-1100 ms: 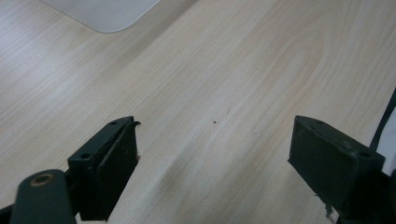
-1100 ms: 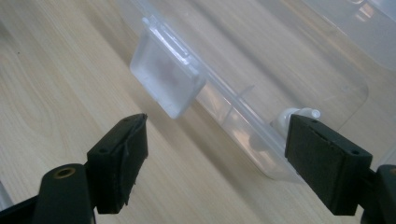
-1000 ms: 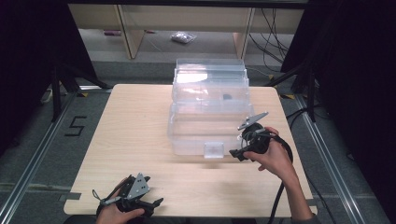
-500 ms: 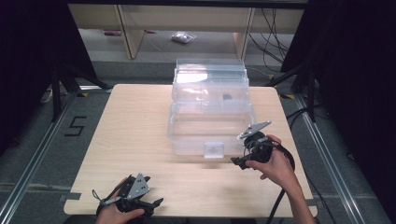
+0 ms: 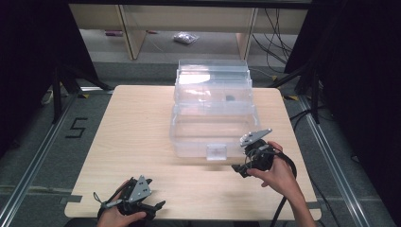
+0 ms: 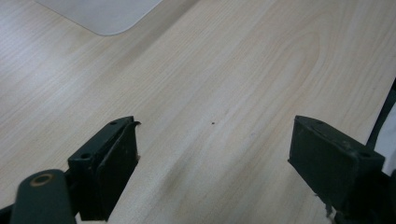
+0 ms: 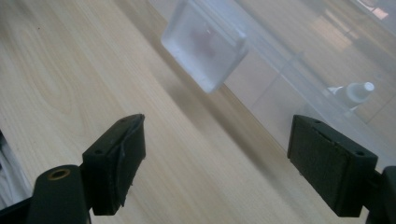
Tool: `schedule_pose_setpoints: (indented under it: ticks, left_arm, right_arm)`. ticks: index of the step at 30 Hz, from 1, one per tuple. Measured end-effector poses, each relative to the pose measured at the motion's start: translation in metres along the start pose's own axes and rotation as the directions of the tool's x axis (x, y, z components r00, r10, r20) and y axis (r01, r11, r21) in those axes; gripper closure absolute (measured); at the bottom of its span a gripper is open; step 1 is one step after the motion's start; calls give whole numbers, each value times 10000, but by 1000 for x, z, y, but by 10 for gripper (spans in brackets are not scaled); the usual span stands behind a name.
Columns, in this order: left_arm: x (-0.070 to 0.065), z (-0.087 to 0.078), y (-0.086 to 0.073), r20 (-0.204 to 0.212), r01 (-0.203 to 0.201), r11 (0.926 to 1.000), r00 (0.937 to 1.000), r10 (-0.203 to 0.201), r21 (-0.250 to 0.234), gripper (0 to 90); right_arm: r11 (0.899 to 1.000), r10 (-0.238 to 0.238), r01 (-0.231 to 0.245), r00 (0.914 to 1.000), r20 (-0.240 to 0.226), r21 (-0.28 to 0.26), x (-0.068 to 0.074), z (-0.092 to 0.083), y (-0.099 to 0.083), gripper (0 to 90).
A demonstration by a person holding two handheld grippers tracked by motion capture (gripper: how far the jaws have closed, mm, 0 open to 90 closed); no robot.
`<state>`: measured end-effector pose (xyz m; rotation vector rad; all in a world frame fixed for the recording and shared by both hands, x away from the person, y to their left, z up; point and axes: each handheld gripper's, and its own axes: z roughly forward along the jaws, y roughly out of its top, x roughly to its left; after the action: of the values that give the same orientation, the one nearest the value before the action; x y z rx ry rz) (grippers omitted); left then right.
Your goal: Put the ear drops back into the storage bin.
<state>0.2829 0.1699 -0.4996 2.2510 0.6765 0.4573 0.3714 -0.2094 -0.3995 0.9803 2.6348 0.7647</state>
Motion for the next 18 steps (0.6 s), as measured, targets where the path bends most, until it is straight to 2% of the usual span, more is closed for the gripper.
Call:
schedule_pose_setpoints:
  ticks: [1,4,6,8,10,12,13,16,17,18]
  left_arm:
    - [0,0,0,-4,-6,10000,10000,6,9,150]
    - [0,0,0,-6,7,10000,10000,-7,-1,149]
    - [0,0,0,-10,-10,10000,10000,10,1,150]
    - [0,0,0,-21,-2,10000,10000,2,-10,150]
    - [0,-1,0,-24,5,10000,10000,-5,-4,150]
    - [0,0,0,8,8,10000,10000,-8,-14,150]
    - [0,0,0,-38,-15,10000,10000,15,-13,150]
    - [0,-1,0,-28,-22,10000,10000,22,-34,150]
    - [0,-1,0,-31,-28,10000,10000,28,-39,150]
    - [0,0,0,-31,-33,10000,10000,33,-57,150]
  right_arm:
    - [9993,-355,354,9993,-102,-86,-2,0,-1,203]
    - [9989,-455,454,9989,-115,-111,0,2,-3,201]
    - [9996,-280,279,9995,-132,-70,3,4,-5,201]
    - [9988,-476,474,9987,-167,-141,1,4,-6,199]
    - [9997,-215,214,9997,-115,-87,3,4,-8,198]
    - [9986,-500,497,9986,-146,-173,2,4,-10,198]
    - [9994,-301,299,9995,-98,-145,3,4,-11,198]
    - [9997,-160,160,9999,10,-175,5,6,-13,197]
    - [9982,-556,557,9984,47,-219,2,7,-15,197]
    - [9995,-263,260,9996,-114,-193,5,7,-15,196]
